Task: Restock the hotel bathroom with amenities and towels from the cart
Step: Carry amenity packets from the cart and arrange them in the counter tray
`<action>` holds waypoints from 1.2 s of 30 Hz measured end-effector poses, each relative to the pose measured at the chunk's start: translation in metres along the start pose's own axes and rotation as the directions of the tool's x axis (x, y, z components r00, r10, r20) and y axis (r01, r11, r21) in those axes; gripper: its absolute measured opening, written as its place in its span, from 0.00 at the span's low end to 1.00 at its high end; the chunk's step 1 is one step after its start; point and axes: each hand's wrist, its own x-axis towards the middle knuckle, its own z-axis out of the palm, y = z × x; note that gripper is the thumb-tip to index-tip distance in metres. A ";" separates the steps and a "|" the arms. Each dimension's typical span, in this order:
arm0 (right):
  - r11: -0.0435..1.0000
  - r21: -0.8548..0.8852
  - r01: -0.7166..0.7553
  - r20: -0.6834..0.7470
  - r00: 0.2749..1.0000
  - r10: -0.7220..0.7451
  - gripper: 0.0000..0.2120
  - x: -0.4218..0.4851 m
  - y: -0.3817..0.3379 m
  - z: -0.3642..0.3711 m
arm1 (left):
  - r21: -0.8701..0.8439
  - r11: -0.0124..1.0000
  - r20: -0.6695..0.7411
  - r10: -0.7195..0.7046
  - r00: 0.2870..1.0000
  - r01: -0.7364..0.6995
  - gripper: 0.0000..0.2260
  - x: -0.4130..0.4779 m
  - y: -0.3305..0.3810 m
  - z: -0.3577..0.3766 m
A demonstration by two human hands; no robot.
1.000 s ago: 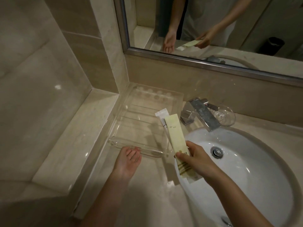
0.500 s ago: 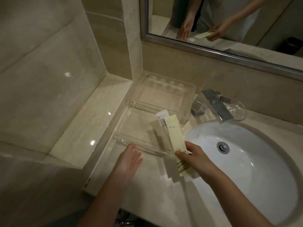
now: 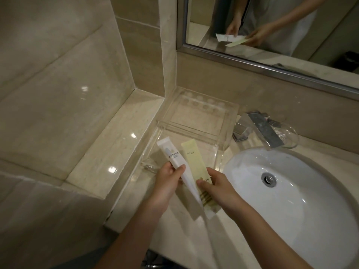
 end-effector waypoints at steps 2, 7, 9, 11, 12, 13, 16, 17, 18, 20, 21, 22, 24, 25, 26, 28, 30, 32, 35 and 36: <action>1.000 -0.001 0.003 0.002 1.000 -0.003 0.11 0.003 -0.002 0.000 | -0.021 1.000 -0.042 0.010 0.999 -0.011 0.09 0.006 0.003 -0.003; 0.998 -0.044 -0.054 -0.013 0.998 0.054 0.08 0.012 -0.005 -0.005 | -0.144 0.989 -0.146 0.017 0.989 -0.038 0.15 0.026 0.008 -0.018; 0.996 -0.068 -0.054 -0.017 0.998 0.052 0.08 0.016 -0.007 -0.009 | -0.213 0.976 -0.154 0.002 0.988 -0.035 0.14 0.033 0.009 -0.020; 0.988 -0.150 -0.031 -0.063 0.998 0.021 0.07 0.024 -0.012 -0.014 | -0.198 0.980 -0.148 -0.035 0.988 0.005 0.12 0.039 0.009 -0.021; 0.980 -0.196 -0.022 -0.081 0.997 0.006 0.06 0.029 -0.014 -0.017 | -0.132 0.991 -0.147 -0.049 0.988 0.030 0.09 0.041 0.008 -0.022; 0.971 -0.240 -0.018 -0.089 0.996 -0.004 0.06 0.034 -0.015 -0.020 | -0.013 0.999 -0.158 -0.040 0.987 0.039 0.05 0.043 0.006 -0.025; 0.928 -0.373 -0.014 -0.050 0.999 -0.004 0.07 0.048 -0.017 -0.026 | 0.462 0.885 -0.171 0.152 0.974 -0.057 0.09 0.047 -0.004 -0.039; 0.905 -0.425 -0.008 -0.031 1.000 -0.006 0.08 0.053 -0.017 -0.027 | 0.582 0.809 -0.171 0.223 0.960 -0.084 0.09 0.047 -0.007 -0.042; 0.880 -0.475 -0.002 -0.016 1.000 -0.006 0.10 0.057 -0.016 -0.028 | 0.667 0.735 -0.159 0.300 0.941 -0.122 0.08 0.045 -0.010 -0.044; 0.829 -0.560 0.000 -0.002 1.000 -0.001 0.13 0.066 -0.013 -0.028 | 0.805 0.533 -0.041 0.488 0.872 -0.261 0.03 0.047 -0.015 -0.050; 0.804 -0.595 0.001 0.002 1.000 0.000 0.13 0.070 -0.011 -0.028 | 0.865 0.385 0.072 0.540 0.839 -0.322 0.07 0.049 -0.017 -0.050; 0.783 -0.622 0.003 0.006 1.000 0.000 0.14 0.074 -0.008 -0.028 | 0.900 0.238 0.192 0.537 0.821 -0.366 0.14 0.053 -0.020 -0.051; 0.756 -0.655 0.005 0.017 1.000 0.008 0.12 0.078 -0.004 -0.028 | 0.904 0.047 0.365 0.430 0.826 -0.424 0.23 0.058 -0.023 -0.053; 0.746 -0.666 0.008 0.025 1.000 0.012 0.11 0.080 -0.002 -0.028 | 0.902 -0.013 0.408 0.347 0.844 -0.431 0.26 0.059 -0.027 -0.053; 0.736 -0.677 0.011 0.031 0.999 0.014 0.08 0.081 0.000 -0.028 | 0.899 -0.055 0.431 0.283 0.857 -0.435 0.29 0.059 -0.032 -0.054; 0.724 -0.690 0.022 0.038 0.999 0.005 0.04 0.084 0.002 -0.029 | 0.892 -0.087 0.451 0.225 0.864 -0.443 0.35 0.057 -0.042 -0.054; 0.723 -0.690 0.035 0.033 0.999 -0.017 0.06 0.086 0.003 -0.031 | 0.901 -0.094 0.434 0.211 0.876 -0.424 0.36 0.055 -0.050 -0.054; 0.736 -0.676 0.034 0.004 0.999 -0.042 0.08 0.088 0.004 -0.035 | 0.908 -0.100 0.420 0.227 0.879 -0.408 0.35 0.054 -0.055 -0.054; 0.736 -0.674 0.061 0.009 0.997 -0.074 0.09 0.094 0.004 -0.040 | 0.914 -0.073 0.404 0.233 0.885 -0.398 0.35 0.057 -0.054 -0.050; 0.745 -0.662 0.083 0.026 0.996 -0.088 0.08 0.096 0.002 -0.041 | 0.916 -0.052 0.399 0.222 0.890 -0.398 0.35 0.058 -0.051 -0.048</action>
